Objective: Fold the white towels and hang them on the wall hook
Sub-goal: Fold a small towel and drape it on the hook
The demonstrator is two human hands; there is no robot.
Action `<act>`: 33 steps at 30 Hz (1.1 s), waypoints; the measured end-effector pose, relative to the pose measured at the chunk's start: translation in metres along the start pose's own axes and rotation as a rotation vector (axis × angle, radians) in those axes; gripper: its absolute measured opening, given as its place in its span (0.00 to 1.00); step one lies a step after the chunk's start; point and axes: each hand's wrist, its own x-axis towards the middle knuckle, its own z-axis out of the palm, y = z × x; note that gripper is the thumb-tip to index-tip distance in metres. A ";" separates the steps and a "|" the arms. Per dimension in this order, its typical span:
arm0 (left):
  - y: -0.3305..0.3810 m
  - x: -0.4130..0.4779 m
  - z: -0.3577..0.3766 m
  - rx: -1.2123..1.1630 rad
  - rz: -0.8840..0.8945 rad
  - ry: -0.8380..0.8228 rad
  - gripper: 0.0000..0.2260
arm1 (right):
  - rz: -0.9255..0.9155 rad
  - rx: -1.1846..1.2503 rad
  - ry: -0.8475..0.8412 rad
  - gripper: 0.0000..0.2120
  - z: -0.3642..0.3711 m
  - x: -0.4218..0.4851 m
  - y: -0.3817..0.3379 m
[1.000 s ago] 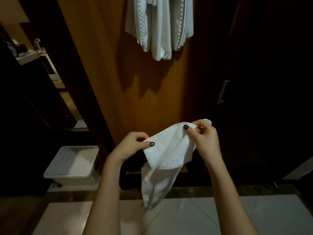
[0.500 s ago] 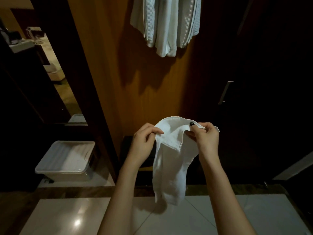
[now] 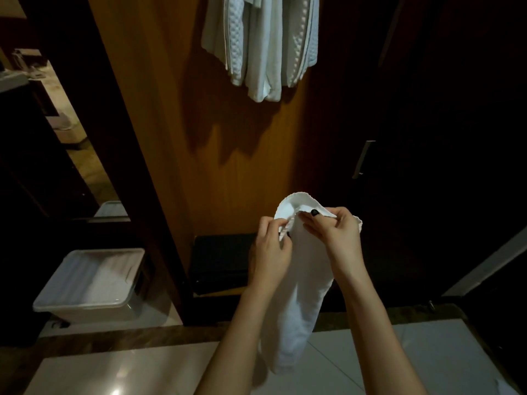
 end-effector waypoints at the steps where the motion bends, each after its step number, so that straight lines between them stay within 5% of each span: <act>1: -0.003 0.004 -0.001 -0.056 0.003 -0.009 0.07 | -0.003 0.017 0.001 0.11 -0.002 0.001 -0.001; 7: -0.011 0.019 -0.020 -0.340 -0.081 -0.041 0.07 | -0.108 -0.152 0.088 0.07 -0.020 0.002 0.000; 17: 0.028 0.076 -0.053 -0.331 0.220 -0.179 0.11 | -0.307 -0.754 0.217 0.08 -0.063 0.015 -0.010; 23: 0.055 0.113 -0.084 -0.312 0.321 -0.054 0.05 | -0.586 -0.665 -0.050 0.10 -0.089 0.030 -0.031; 28: 0.056 0.129 -0.109 -0.259 0.307 -0.064 0.04 | -0.580 -0.473 -0.327 0.27 -0.086 0.026 -0.039; 33: 0.042 0.128 -0.130 -0.222 0.178 -0.081 0.02 | -0.527 -0.469 -0.419 0.13 -0.077 0.035 -0.054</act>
